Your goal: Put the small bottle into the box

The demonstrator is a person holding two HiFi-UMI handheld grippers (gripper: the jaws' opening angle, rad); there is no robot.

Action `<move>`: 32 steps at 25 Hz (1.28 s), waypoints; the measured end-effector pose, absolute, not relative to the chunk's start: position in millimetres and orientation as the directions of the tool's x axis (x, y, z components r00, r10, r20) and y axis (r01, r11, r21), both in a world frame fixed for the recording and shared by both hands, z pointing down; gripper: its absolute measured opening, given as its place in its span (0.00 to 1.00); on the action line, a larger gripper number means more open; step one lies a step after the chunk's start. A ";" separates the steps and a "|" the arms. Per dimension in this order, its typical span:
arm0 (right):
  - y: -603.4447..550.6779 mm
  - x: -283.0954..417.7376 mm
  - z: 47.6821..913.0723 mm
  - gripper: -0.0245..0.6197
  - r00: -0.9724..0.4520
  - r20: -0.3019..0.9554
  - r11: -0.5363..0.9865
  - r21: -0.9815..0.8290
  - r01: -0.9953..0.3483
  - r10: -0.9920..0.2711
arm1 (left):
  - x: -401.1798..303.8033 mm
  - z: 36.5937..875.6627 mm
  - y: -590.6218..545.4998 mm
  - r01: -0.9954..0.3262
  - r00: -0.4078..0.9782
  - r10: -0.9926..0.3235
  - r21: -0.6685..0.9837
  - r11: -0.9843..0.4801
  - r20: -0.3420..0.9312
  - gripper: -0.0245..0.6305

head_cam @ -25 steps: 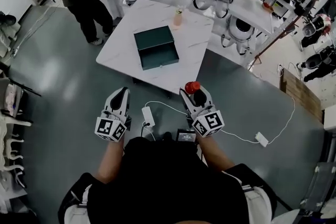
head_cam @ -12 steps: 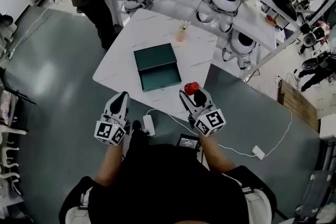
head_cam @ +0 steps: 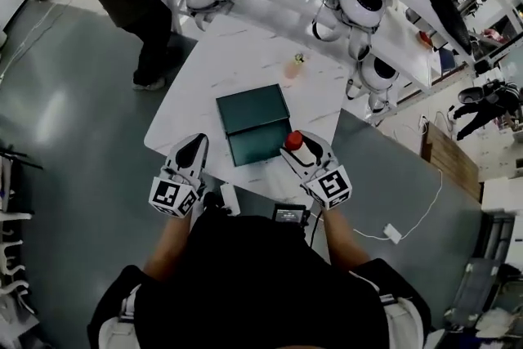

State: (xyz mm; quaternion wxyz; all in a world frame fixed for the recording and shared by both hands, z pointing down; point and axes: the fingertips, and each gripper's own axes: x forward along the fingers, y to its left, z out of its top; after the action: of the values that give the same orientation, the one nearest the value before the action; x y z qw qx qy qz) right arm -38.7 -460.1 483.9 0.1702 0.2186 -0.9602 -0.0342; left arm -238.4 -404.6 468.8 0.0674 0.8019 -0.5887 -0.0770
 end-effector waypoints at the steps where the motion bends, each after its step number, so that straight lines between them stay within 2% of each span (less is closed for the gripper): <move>1: -467.0 -47.7 490.2 0.40 -0.838 0.346 0.906 0.156 -0.393 -0.423 | -244.6 475.1 -414.8 -0.931 0.303 -0.952 0.200 -0.306 -0.044 0.07; 8: -479.4 -79.3 530.4 0.40 -0.759 0.568 0.947 0.161 -0.277 -0.318 | -271.7 500.1 -435.8 -0.917 0.347 -0.938 0.208 -0.340 -0.003 0.07; 15: -476.1 -90.4 586.0 0.40 -0.691 0.711 0.986 0.164 -0.014 -0.128 | -276.3 532.5 -440.6 -0.941 0.265 -0.961 0.237 -0.240 0.077 0.07; 18: -478.0 -97.4 610.2 0.40 -0.655 0.753 0.979 0.174 0.104 -0.064 | -272.5 543.4 -439.8 -0.952 0.229 -0.968 0.231 -0.201 0.100 0.07; 23: -467.9 -93.8 646.5 0.40 -0.556 0.830 0.968 0.110 0.226 0.036 | -269.4 554.1 -434.1 -0.961 0.192 -0.972 0.227 -0.158 0.136 0.07; 32: -450.8 -86.3 708.6 0.40 -0.394 0.912 0.949 0.015 0.316 0.117 | -259.7 581.5 -410.2 -0.956 0.163 -0.969 0.271 -0.110 0.183 0.07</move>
State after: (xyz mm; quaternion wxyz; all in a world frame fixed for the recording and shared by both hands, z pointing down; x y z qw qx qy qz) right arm -86.3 -450.8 708.6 0.5349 -0.1305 -0.8296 -0.0931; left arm -259.7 -410.2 581.5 0.1643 0.7448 -0.6464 -0.0200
